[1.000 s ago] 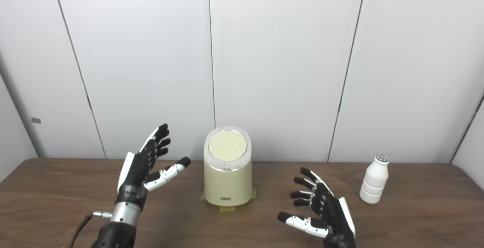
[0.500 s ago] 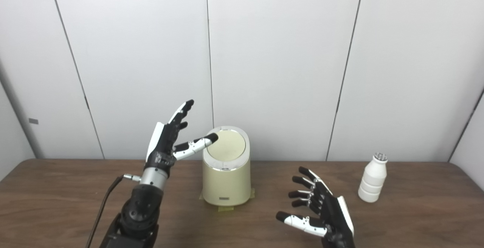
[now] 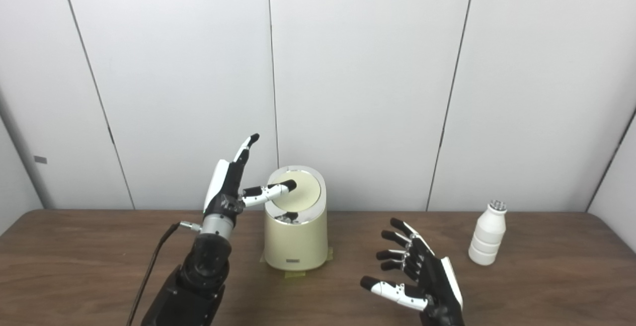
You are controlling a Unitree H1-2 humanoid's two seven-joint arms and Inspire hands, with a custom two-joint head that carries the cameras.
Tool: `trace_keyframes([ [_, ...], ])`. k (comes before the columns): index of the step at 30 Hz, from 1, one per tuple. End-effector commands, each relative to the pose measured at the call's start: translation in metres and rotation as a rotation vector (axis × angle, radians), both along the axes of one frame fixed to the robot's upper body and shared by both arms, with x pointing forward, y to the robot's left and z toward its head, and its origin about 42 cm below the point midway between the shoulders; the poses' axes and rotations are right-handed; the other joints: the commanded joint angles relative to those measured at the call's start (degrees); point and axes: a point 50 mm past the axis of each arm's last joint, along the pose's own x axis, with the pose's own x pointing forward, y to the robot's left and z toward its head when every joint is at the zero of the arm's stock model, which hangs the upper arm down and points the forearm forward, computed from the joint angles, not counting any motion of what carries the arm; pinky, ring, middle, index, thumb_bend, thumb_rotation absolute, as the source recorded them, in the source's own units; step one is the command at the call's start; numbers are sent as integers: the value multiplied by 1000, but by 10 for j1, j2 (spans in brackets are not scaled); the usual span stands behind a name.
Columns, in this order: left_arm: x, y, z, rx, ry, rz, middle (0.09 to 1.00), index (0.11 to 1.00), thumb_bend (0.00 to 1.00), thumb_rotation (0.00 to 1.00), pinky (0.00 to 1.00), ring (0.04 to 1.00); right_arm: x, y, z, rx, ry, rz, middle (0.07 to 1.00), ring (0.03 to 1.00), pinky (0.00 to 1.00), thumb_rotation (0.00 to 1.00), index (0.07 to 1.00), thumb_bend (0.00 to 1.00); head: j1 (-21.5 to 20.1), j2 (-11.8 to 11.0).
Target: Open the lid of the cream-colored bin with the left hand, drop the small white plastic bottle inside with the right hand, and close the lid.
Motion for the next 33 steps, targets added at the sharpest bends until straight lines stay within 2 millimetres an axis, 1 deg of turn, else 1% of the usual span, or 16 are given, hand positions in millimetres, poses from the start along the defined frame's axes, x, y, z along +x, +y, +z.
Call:
trace_keyframes([
  [1,11,-11,40,29,-117,-17,1000,1000,871,216,919,1000,6,0,18,11,-77,7,774,605,539,122,840,801,-1,1],
  [5,14,-12,37,79,-108,-18,1000,1000,877,192,900,1000,6,0,18,15,-76,8,774,600,526,122,836,802,0,1],
  [10,15,-13,35,113,-101,-21,1000,1000,899,149,875,1000,5,1,21,12,-83,3,771,594,536,127,828,805,0,7],
  [12,16,-13,34,125,-98,-28,1000,1000,905,142,875,1000,5,2,21,10,-85,1,770,589,515,125,830,805,0,8],
  [15,16,-12,33,160,-94,-36,1000,1000,899,131,908,1000,5,3,21,14,-85,2,770,587,510,110,828,797,0,8],
  [18,16,-12,33,187,-89,-31,1000,1000,900,118,901,1000,6,3,22,16,-82,4,767,593,504,112,827,796,-1,9],
  [21,17,-11,32,204,-88,-23,1000,1000,886,73,920,1000,6,4,22,18,-82,5,770,593,515,108,834,793,0,9],
  [25,16,-9,31,222,-69,-21,1000,1000,855,31,903,1000,6,4,22,19,-82,5,772,592,505,82,833,779,0,11],
  [27,16,-9,30,222,-57,-23,1000,1000,837,11,900,1000,7,4,22,18,-82,6,772,596,524,97,834,784,0,11],
  [30,17,-8,29,243,-35,-28,1000,1000,813,1,886,1000,7,4,22,17,-83,4,773,597,527,104,835,785,0,11],
  [31,17,-7,29,251,-30,-31,1000,1000,814,0,868,1000,7,5,23,14,-84,2,772,594,526,100,834,780,0,12],
  [33,17,-7,28,269,-12,-37,1000,1000,820,0,865,1000,7,5,23,10,-82,-1,773,594,534,103,834,777,0,12],
])
